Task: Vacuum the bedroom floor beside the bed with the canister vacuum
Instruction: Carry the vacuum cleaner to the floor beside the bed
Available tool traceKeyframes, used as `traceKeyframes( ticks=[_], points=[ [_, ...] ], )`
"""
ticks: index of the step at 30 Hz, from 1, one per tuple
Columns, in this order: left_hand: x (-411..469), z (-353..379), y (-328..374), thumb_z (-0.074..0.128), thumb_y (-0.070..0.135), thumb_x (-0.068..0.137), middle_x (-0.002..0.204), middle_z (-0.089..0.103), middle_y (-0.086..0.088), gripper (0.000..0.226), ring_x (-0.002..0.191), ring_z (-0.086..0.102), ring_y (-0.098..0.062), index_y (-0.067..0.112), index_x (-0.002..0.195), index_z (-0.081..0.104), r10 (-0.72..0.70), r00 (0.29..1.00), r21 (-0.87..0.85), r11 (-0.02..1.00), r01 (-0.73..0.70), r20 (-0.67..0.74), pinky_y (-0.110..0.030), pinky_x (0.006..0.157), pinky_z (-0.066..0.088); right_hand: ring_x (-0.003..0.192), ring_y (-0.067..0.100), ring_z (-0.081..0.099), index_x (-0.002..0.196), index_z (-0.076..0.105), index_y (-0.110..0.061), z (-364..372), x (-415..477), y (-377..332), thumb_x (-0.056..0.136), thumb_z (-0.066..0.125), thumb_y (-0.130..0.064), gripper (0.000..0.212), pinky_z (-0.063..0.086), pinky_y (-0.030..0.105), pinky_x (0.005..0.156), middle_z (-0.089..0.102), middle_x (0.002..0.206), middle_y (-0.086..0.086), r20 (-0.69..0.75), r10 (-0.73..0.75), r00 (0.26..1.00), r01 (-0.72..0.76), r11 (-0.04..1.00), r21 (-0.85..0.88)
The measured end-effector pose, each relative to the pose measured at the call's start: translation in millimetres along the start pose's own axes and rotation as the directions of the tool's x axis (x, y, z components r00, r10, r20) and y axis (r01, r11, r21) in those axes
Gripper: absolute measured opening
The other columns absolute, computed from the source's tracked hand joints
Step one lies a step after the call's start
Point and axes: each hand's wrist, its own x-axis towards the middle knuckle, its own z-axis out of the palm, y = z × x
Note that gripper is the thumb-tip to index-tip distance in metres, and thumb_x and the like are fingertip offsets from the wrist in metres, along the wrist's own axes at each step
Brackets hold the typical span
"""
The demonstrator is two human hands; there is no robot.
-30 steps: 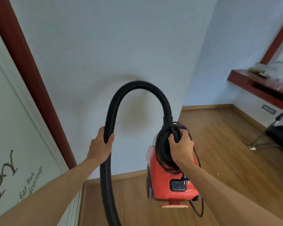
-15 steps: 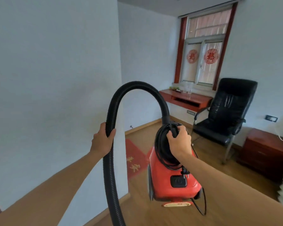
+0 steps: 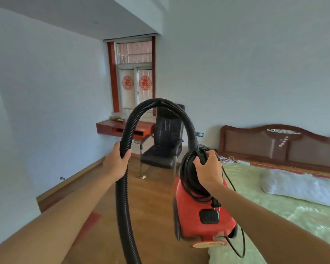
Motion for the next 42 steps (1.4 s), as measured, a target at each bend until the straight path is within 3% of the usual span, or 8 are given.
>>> traceKeyframes(
  ticks=[5, 11, 14, 19, 28, 30, 36, 42],
  points=[
    [-11.2, 84.7, 89.2, 0.048, 0.043, 0.100, 0.112, 0.065, -0.006, 0.043, 0.093, 0.065, -0.028, 0.019, 0.135, 0.044, 0.112, 0.988, -0.069, 0.992, -0.105, 0.110, -0.047, 0.081, 0.056, 0.077, 0.022, 0.061, 0.106, 0.051, -0.016, -111.9, 26.8, 58.9, 0.093, 0.057, -0.029, 0.019, 0.054, 0.041, 0.067, 0.062, 0.090, 0.004, -0.128, 0.044, 0.991, -0.055, 0.995, -0.086],
    [-49.5, 173.9, 202.4, 0.047, 0.045, 0.101, 0.112, 0.066, -0.010, 0.053, 0.090, 0.067, -0.031, 0.019, 0.145, 0.035, 0.200, 0.947, -0.172, 0.972, -0.160, 0.250, -0.050, 0.080, 0.058, 0.079, 0.021, 0.061, 0.112, 0.052, -0.014, -248.7, 36.3, 123.4, 0.093, 0.059, -0.028, 0.024, 0.056, 0.043, 0.071, 0.062, 0.092, 0.003, -0.270, 0.074, 0.960, -0.121, 0.979, -0.163],
    [-79.4, 211.6, 258.7, 0.048, 0.040, 0.101, 0.102, 0.066, -0.009, 0.046, 0.081, 0.067, -0.026, 0.015, 0.139, 0.040, 0.268, 0.920, -0.218, 0.953, -0.209, 0.288, -0.040, 0.070, 0.057, 0.084, 0.025, 0.061, 0.117, 0.052, -0.014, -314.5, 30.9, 150.6, 0.093, 0.059, -0.031, 0.030, 0.054, 0.043, 0.073, 0.062, 0.098, 0.007, -0.352, 0.105, 0.930, -0.175, 0.970, -0.171],
    [-130.7, 266.3, 347.7, 0.047, 0.043, 0.101, 0.099, 0.066, -0.005, 0.045, 0.088, 0.067, -0.031, 0.015, 0.136, 0.043, 0.403, 0.850, -0.309, 0.901, -0.304, 0.339, -0.044, 0.080, 0.055, 0.088, 0.028, 0.060, 0.110, 0.053, -0.015, -421.8, 5.4, 184.7, 0.091, 0.060, -0.032, 0.026, 0.054, 0.047, 0.081, 0.063, 0.097, 0.006, -0.487, 0.125, 0.865, -0.248, 0.949, -0.197],
    [-232.9, 345.0, 494.0, 0.051, 0.038, 0.101, 0.113, 0.065, -0.009, 0.051, 0.078, 0.057, -0.021, 0.014, 0.144, 0.040, 0.609, 0.689, -0.517, 0.766, -0.381, 0.394, -0.031, 0.072, 0.042, 0.088, 0.029, 0.061, 0.108, 0.055, -0.015, -588.2, -66.2, 220.5, 0.090, 0.061, -0.030, 0.025, 0.054, 0.046, 0.080, 0.063, 0.095, 0.006, -0.731, 0.148, 0.666, -0.411, 0.891, -0.195],
    [-256.4, 359.5, 520.8, 0.051, 0.038, 0.101, 0.103, 0.065, -0.007, 0.049, 0.076, 0.059, -0.022, 0.011, 0.142, 0.042, 0.648, 0.639, -0.550, 0.738, -0.391, 0.415, -0.031, 0.069, 0.042, 0.085, 0.027, 0.060, 0.107, 0.055, -0.014, -618.5, -83.5, 228.0, 0.090, 0.061, -0.030, 0.024, 0.051, 0.040, 0.074, 0.062, 0.093, 0.005, -0.773, 0.143, 0.618, -0.449, 0.871, -0.198],
    [-321.5, 408.0, 598.6, 0.054, 0.034, 0.100, 0.104, 0.064, -0.009, 0.040, 0.097, 0.064, -0.032, 0.007, 0.130, 0.051, 0.735, 0.515, -0.657, 0.656, -0.372, 0.441, -0.029, 0.075, 0.040, 0.081, 0.027, 0.058, 0.099, 0.055, -0.010, -697.0, -130.6, 252.5, 0.090, 0.063, -0.025, 0.019, 0.045, 0.037, 0.070, 0.060, 0.085, 0.004, -0.874, 0.113, 0.473, -0.559, 0.805, -0.198],
    [-379.9, 464.9, 683.6, 0.052, 0.038, 0.100, 0.095, 0.068, -0.009, 0.041, 0.082, 0.067, -0.030, 0.013, 0.133, 0.046, 0.821, 0.342, -0.737, 0.565, -0.370, 0.457, -0.039, 0.076, 0.055, 0.084, 0.028, 0.060, 0.100, 0.055, -0.010, -766.4, -155.2, 279.3, 0.090, 0.064, -0.027, 0.021, 0.054, 0.046, 0.078, 0.060, 0.087, 0.004, -0.944, 0.059, 0.324, -0.651, 0.738, -0.177]
  ],
)
